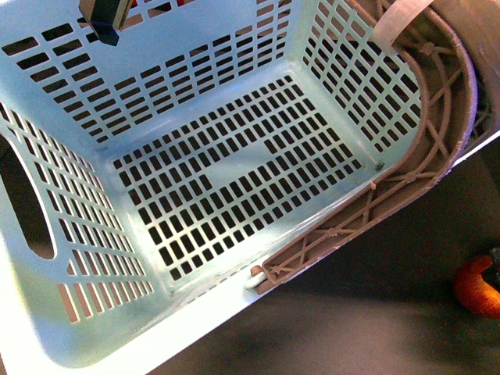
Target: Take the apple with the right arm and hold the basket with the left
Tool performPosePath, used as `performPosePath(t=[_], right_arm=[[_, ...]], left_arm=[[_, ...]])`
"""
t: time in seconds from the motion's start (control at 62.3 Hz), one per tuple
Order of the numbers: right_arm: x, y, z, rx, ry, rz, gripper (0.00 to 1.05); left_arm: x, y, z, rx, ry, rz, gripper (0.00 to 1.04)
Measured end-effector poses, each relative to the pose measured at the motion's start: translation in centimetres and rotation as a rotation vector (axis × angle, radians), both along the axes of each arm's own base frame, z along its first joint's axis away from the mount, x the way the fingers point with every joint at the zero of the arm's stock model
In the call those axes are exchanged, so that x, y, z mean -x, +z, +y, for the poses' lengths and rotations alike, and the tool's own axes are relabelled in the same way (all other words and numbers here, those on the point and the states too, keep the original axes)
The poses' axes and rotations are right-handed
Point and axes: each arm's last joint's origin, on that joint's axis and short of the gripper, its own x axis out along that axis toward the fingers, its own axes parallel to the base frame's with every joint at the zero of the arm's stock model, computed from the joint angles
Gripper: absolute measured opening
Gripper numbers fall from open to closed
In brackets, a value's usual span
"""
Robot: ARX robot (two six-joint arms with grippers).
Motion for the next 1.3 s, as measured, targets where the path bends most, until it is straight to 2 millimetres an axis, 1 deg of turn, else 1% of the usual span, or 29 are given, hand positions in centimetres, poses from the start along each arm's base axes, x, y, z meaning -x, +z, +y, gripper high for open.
performPosePath(t=[0.273,0.562,0.948,0.996,1.012,1.076,1.108,1.301], right_arm=[[-0.2,-1.8,0.3,-0.009,0.003,0.043,0.96],[-1.0,-2.6,0.7,-0.015,-0.009,0.048,0.96],[-1.1,-3.8,0.8,-0.01,-0.032,0.078,0.96],[-1.1,-3.8,0.8,-0.009,-0.034,0.08,0.93],[-1.1,-3.8,0.8,-0.009,-0.034,0.08,0.9],[-1.1,-3.8,0.9,-0.007,-0.033,0.08,0.81],[-1.1,-3.8,0.9,-0.006,-0.033,0.081,0.79],[-0.4,-3.5,0.9,-0.002,-0.008,0.08,0.77]], left_arm=[[0.0,0.0,0.0,0.0,0.0,0.0,0.17],[0.0,0.0,0.0,0.0,0.0,0.0,0.17],[0.0,0.0,0.0,0.0,0.0,0.0,0.17],[0.0,0.0,0.0,0.0,0.0,0.0,0.17],[0.0,0.0,0.0,0.0,0.0,0.0,0.17],[0.0,0.0,0.0,0.0,0.0,0.0,0.17],[0.0,0.0,0.0,0.0,0.0,0.0,0.17],[0.0,0.0,0.0,0.0,0.0,0.0,0.17]])
